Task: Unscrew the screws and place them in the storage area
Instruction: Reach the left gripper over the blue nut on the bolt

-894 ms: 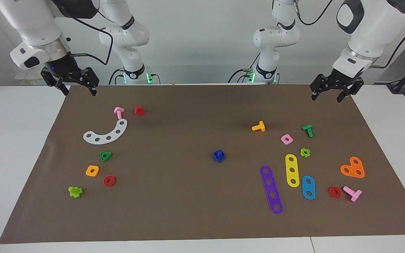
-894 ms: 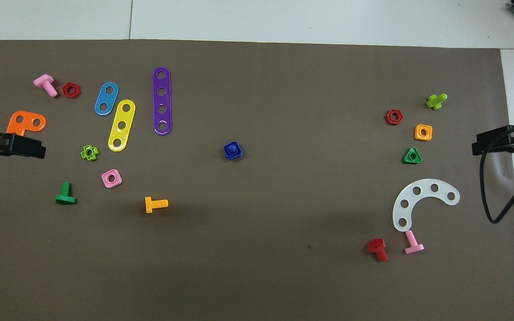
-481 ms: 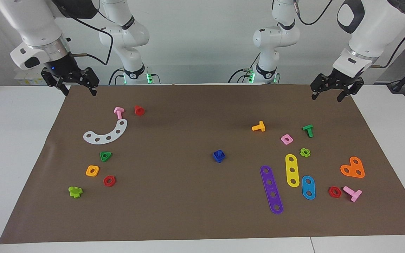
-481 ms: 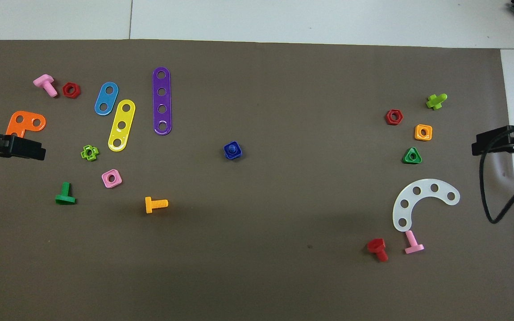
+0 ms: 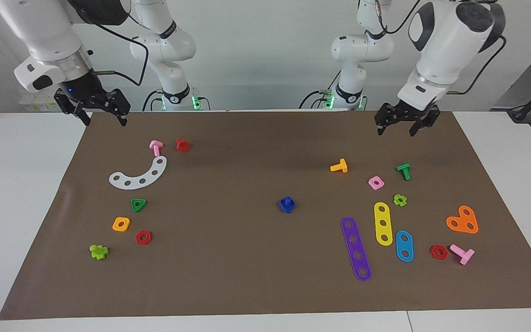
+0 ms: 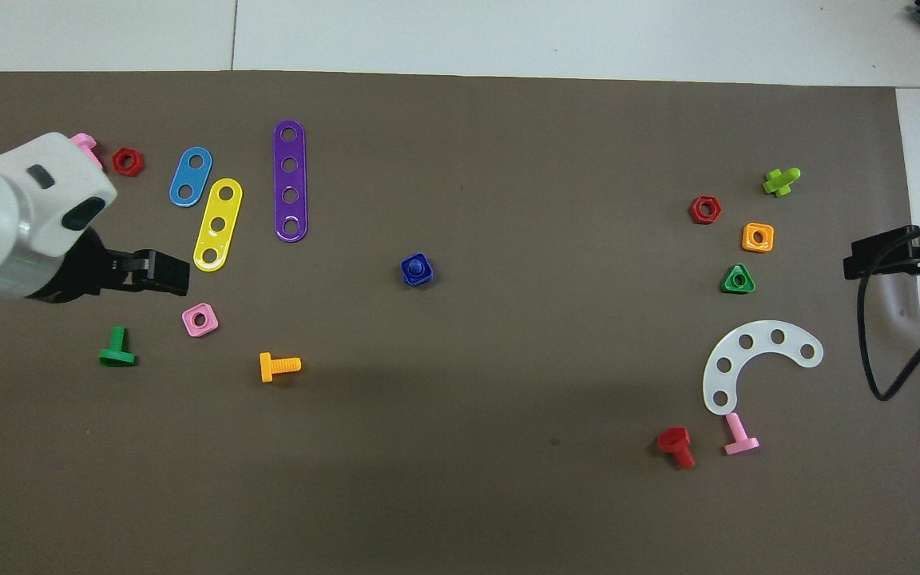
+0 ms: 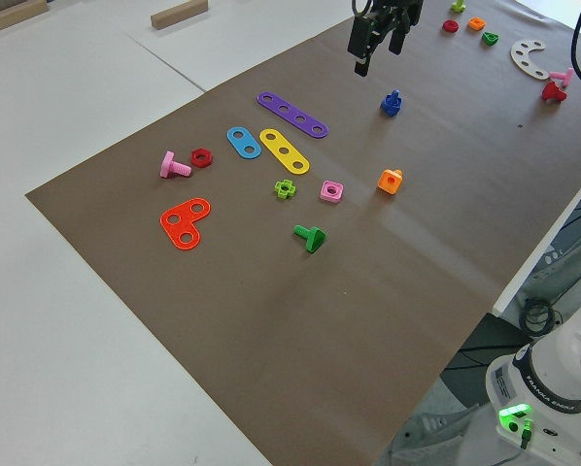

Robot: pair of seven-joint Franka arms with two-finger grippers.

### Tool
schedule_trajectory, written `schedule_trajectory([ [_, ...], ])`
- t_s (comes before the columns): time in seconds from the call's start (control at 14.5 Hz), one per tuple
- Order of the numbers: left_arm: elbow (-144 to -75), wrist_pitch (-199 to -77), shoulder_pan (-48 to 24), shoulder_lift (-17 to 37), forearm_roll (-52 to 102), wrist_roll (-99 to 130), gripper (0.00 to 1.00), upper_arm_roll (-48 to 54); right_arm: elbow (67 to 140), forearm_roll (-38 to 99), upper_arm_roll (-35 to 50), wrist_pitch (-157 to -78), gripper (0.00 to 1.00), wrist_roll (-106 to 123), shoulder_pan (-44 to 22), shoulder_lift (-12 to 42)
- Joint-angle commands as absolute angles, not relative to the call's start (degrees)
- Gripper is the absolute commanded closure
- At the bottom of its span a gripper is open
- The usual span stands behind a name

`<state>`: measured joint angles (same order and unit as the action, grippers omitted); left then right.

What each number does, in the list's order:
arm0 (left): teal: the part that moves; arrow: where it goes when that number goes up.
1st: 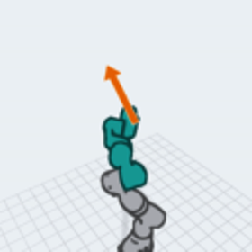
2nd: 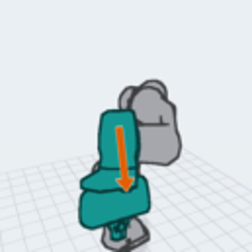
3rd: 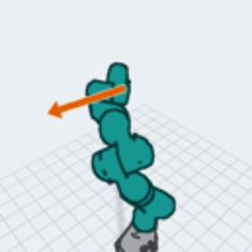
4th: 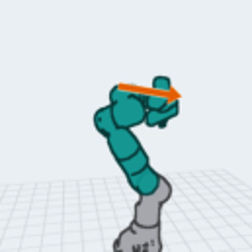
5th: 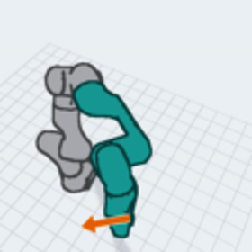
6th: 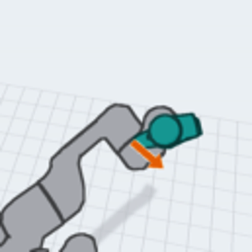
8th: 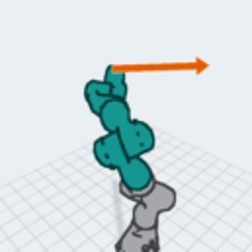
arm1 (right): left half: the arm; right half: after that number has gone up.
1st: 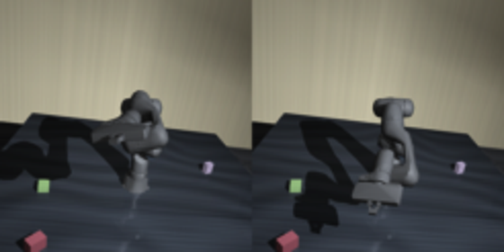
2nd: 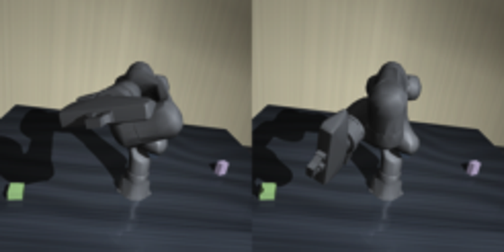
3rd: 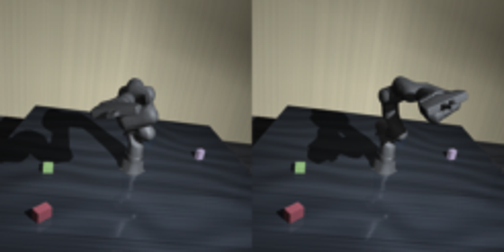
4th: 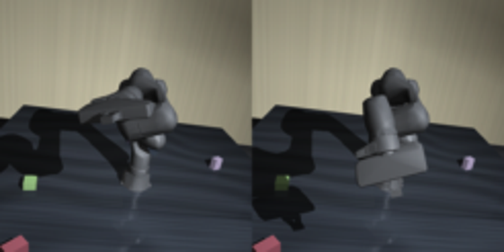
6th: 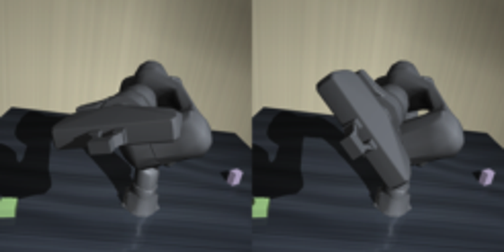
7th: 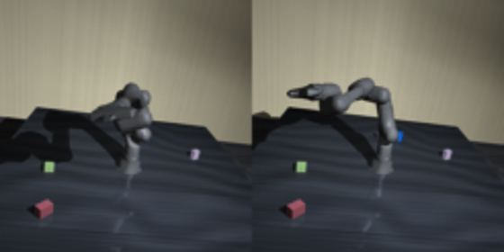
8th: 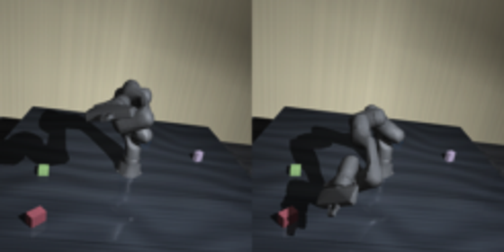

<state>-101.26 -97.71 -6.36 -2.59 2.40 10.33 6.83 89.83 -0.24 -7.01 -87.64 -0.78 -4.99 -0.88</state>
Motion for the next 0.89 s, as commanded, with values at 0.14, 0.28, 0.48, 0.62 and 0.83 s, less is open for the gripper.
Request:
schedule_trajectory([
  [0.14, -98.97, -107.29, -15.72, 6.75, 3.08, 33.09, 0.03, 6.06, 90.97, 0.0, -6.24, -87.28, 0.0, 0.18, -4.04, -2.02],
  [0.28, -98.88, -112.56, -17.4, 8.87, 3.16, 39.44, 0.06, 6.15, 90.97, 0.0, -6.33, -87.28, 0.0, 0.18, -4.04, -2.02],
  [0.48, -98.53, -117.58, -21.51, 12.99, 3.08, 47.08, 0.07, 5.98, 91.05, 0.0, -6.24, -87.28, 0.0, 0.18, -4.04, -2.02],
  [0.62, -96.69, -121.36, -23.28, 16.95, 2.64, 52.19, 0.11, 5.89, 91.05, 0.0, -6.24, -87.28, 0.0, 0.09, -4.04, -2.02],
  [0.83, -96.24, -124.62, -25.91, 22.04, 0.54, 54.3, 0.14, 5.72, 91.75, 0.0, -6.33, -88.32, 0.0, -0.43, -4.04, -2.28],
])
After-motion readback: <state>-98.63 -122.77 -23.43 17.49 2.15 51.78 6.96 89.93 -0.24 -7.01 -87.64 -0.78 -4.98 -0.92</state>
